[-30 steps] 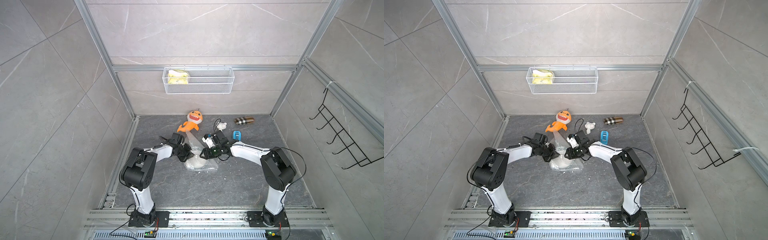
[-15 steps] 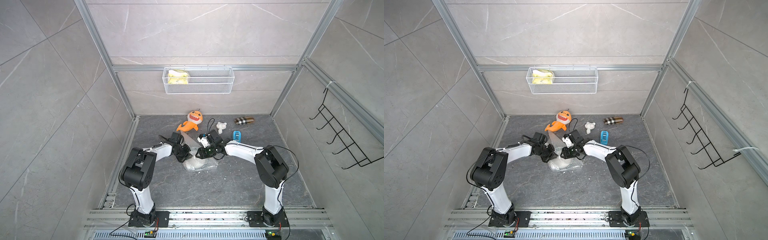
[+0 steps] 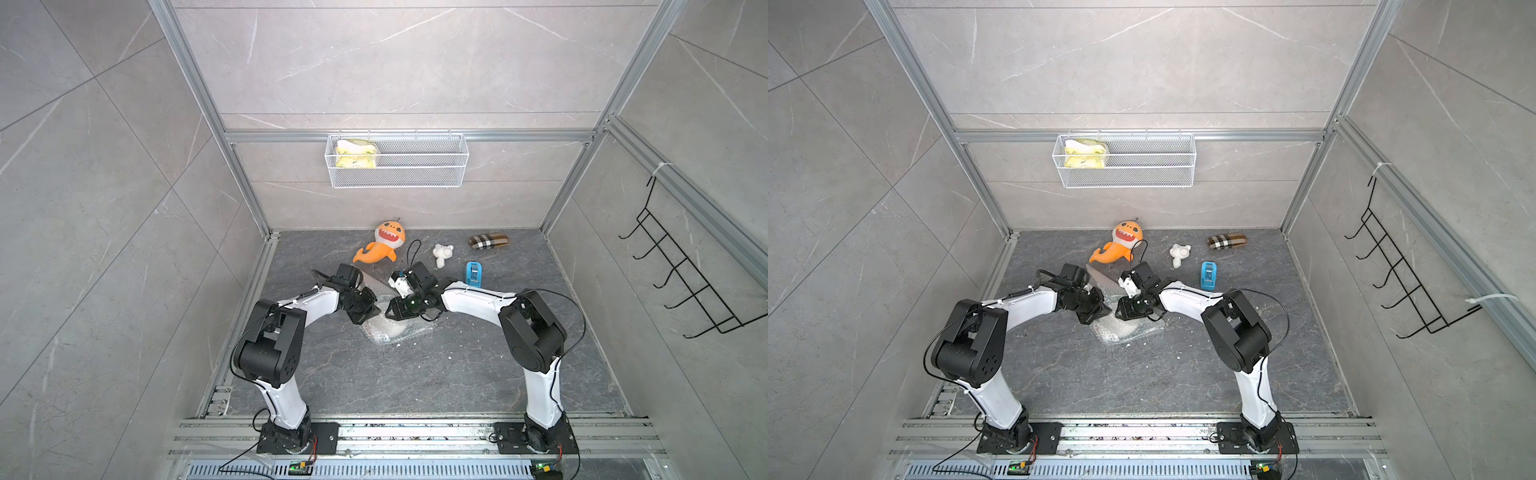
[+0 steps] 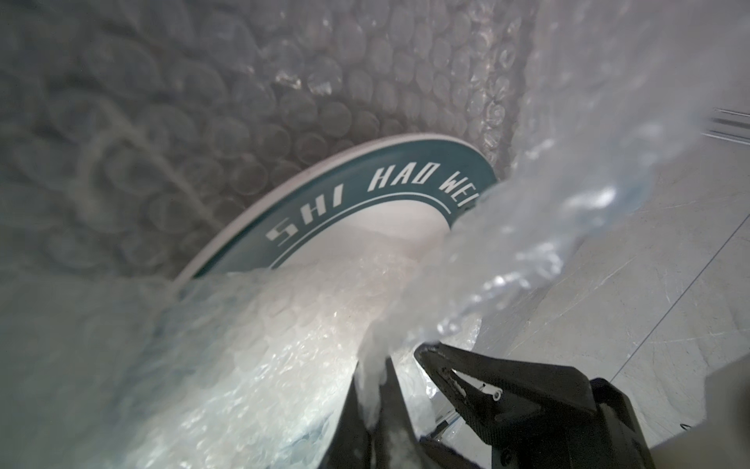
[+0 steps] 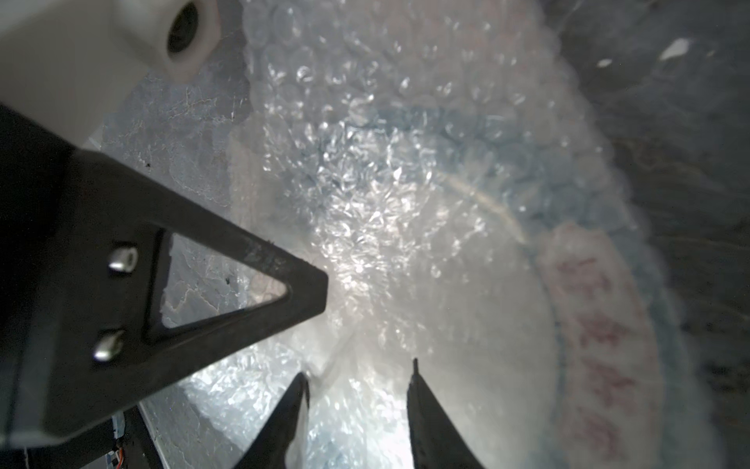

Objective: Wrap dinner plates in bubble wrap
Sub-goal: Wrap the plate in the bubble wrap.

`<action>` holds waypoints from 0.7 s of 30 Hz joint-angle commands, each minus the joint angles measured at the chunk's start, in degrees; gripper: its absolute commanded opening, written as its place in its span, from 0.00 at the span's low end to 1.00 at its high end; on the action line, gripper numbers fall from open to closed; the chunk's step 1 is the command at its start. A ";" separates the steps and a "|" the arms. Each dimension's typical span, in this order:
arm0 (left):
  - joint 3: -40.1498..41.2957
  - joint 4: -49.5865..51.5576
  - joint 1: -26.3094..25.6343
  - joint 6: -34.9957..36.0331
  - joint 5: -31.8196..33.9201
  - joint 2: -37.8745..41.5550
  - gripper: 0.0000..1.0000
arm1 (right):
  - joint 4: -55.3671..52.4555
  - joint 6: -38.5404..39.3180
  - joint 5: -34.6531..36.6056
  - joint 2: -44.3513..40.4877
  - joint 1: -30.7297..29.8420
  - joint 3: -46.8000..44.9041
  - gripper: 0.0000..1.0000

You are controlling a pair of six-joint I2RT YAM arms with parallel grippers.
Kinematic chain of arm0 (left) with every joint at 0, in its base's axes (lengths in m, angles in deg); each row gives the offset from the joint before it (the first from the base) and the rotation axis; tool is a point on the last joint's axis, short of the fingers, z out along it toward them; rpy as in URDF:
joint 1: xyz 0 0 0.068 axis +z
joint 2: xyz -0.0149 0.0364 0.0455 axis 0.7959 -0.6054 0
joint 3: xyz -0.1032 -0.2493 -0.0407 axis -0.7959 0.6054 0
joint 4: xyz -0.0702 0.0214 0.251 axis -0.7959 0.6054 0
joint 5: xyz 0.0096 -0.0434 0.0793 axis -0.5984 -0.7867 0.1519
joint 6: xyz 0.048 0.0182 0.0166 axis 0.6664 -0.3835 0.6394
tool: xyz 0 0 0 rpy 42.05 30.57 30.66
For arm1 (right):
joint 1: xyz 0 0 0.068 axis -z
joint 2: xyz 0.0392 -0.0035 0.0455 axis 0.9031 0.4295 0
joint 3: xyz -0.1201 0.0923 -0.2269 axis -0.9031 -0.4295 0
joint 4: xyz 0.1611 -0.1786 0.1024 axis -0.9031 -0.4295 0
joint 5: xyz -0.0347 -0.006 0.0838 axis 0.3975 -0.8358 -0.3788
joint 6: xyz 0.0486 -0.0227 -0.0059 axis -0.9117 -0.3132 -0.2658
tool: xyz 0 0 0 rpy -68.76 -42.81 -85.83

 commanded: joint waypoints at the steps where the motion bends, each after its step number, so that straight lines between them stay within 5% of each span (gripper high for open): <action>1: 0.28 0.59 0.73 1.11 -0.23 2.08 0.00 | 0.32 0.09 -2.03 1.26 -1.38 1.78 0.43; 21: 3.89 0.50 4.52 3.42 -1.71 3.12 0.00 | 2.94 -3.14 -5.44 3.81 -2.98 4.90 0.40</action>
